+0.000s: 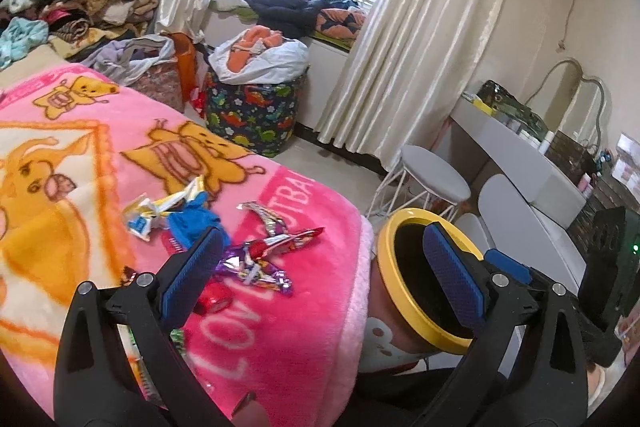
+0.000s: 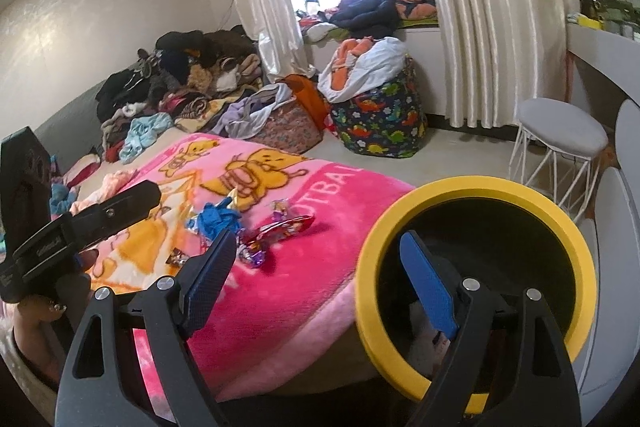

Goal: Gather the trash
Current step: 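Move both open tools back toward the snack wrappers on the blanket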

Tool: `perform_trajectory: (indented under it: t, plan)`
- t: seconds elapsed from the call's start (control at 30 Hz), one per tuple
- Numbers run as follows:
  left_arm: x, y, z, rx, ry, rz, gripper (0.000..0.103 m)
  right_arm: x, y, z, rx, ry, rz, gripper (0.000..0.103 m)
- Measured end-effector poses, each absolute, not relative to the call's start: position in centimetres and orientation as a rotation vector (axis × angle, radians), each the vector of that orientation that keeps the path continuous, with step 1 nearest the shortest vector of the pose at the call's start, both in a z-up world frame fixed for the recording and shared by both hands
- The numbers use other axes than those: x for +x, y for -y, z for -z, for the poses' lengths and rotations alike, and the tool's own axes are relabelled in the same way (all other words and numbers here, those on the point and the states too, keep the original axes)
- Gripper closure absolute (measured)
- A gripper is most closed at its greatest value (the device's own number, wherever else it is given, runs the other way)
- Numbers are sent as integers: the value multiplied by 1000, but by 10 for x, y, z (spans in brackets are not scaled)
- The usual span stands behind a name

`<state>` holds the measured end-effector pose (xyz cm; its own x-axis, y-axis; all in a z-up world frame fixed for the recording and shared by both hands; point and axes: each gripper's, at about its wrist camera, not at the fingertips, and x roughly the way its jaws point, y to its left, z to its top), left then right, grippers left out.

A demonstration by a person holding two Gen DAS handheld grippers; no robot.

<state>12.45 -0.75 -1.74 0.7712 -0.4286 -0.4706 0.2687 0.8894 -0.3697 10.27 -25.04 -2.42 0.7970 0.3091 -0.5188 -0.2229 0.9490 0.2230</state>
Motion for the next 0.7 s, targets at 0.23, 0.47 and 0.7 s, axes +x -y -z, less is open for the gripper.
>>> perform_trajectory:
  t: [0.23, 0.47, 0.7]
  plan:
    - [126, -10, 18, -296, -571, 342, 11, 110, 233, 25, 142, -597, -326, 22]
    - [127, -28, 24, -308, -579, 296, 11, 117, 217, 30, 123, -618, -362, 21]
    - [130, -42, 32, -306, -598, 260, 11, 124, 198, 39, 95, -650, -403, 21]
